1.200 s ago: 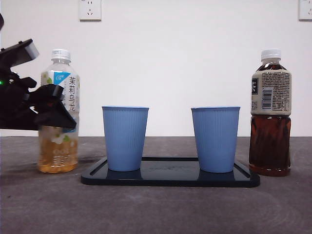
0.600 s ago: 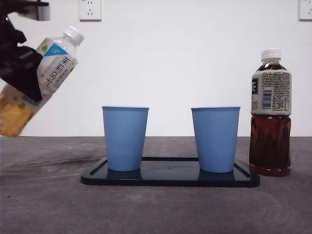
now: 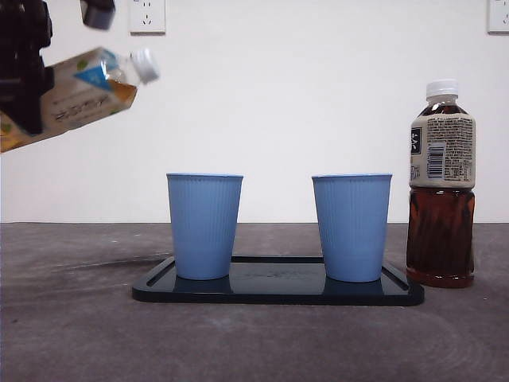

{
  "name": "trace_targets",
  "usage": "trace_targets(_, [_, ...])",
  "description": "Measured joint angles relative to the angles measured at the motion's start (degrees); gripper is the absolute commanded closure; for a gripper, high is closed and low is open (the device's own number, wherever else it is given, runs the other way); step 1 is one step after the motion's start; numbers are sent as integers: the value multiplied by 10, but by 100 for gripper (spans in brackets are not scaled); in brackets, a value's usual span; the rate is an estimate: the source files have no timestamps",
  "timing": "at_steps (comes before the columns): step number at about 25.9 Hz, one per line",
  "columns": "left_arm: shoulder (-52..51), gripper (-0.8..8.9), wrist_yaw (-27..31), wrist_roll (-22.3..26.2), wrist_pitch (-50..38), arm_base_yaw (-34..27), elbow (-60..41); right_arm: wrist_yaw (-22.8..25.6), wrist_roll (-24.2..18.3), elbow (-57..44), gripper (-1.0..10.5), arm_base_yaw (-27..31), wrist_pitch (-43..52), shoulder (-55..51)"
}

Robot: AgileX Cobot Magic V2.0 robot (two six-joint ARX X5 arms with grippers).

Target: Pour the drink into the cup

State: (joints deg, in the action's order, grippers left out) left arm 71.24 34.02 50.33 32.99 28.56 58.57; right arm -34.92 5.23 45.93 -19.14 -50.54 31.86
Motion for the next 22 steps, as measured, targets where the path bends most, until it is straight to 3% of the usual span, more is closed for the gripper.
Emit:
trace_targets(10, [74,585,104,69,3,37,40,-8,-5,0,583,-2,-17,0])
trace_targets(22, [120,602,152,139,-3,72,65,-24,-9,0,583,-31,-26,0])
